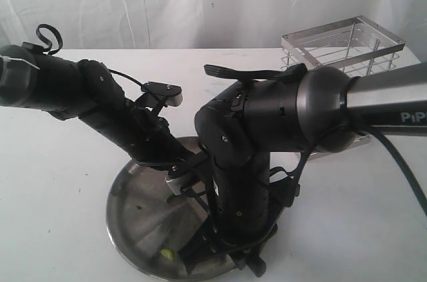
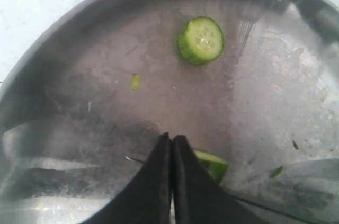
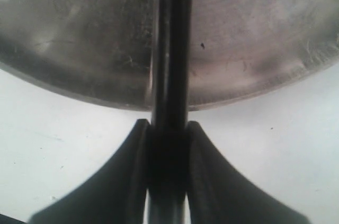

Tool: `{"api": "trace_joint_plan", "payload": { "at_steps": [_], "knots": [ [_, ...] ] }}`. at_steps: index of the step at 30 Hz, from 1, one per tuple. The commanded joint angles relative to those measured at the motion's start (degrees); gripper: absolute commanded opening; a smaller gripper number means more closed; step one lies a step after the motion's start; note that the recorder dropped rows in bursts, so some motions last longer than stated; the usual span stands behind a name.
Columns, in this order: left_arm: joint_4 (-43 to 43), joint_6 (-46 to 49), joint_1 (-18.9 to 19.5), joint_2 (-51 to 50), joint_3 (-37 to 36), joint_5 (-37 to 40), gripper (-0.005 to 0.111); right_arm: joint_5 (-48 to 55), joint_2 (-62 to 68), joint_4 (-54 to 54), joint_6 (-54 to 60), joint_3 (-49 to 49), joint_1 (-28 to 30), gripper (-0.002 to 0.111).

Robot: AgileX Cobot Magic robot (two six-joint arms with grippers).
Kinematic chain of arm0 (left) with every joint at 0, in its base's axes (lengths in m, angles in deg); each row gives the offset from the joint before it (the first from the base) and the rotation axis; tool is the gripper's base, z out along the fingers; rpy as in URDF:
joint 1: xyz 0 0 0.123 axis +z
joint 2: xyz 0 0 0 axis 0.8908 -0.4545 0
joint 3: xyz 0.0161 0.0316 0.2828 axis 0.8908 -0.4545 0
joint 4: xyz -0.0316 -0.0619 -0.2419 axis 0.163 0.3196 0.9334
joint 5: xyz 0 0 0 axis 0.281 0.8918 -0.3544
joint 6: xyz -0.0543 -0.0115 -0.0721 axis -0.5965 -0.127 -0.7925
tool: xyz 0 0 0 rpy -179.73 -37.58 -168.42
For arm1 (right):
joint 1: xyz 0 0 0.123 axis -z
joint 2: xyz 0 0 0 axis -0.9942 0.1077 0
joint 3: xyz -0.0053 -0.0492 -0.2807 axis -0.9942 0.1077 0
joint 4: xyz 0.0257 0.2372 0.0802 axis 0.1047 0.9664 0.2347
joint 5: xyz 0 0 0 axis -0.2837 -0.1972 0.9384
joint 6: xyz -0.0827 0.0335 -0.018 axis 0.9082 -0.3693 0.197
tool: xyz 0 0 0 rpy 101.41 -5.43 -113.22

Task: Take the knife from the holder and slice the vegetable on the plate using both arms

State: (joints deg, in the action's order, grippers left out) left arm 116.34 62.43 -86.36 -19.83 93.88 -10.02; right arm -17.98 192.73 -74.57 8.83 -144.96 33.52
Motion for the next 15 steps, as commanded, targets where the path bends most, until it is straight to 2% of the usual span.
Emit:
{"api": "trace_joint_plan", "payload": {
  "at_steps": [1,10,15],
  "knots": [
    [0.2,0.2,0.0,0.8,-0.5,1.3,0.000,0.4,-0.3,0.2,0.7,-0.5,0.1,0.000],
    [-0.2,0.2,0.0,-1.2,-1.1,1.3,0.000,-1.0,-0.3,0.2,-0.3,-0.5,0.1,0.000],
    [-0.2,0.2,0.0,-5.2,-5.2,-3.6,0.000,-2.5,-0.3,0.2,-0.8,0.0,0.1,0.000]
  ]
}}
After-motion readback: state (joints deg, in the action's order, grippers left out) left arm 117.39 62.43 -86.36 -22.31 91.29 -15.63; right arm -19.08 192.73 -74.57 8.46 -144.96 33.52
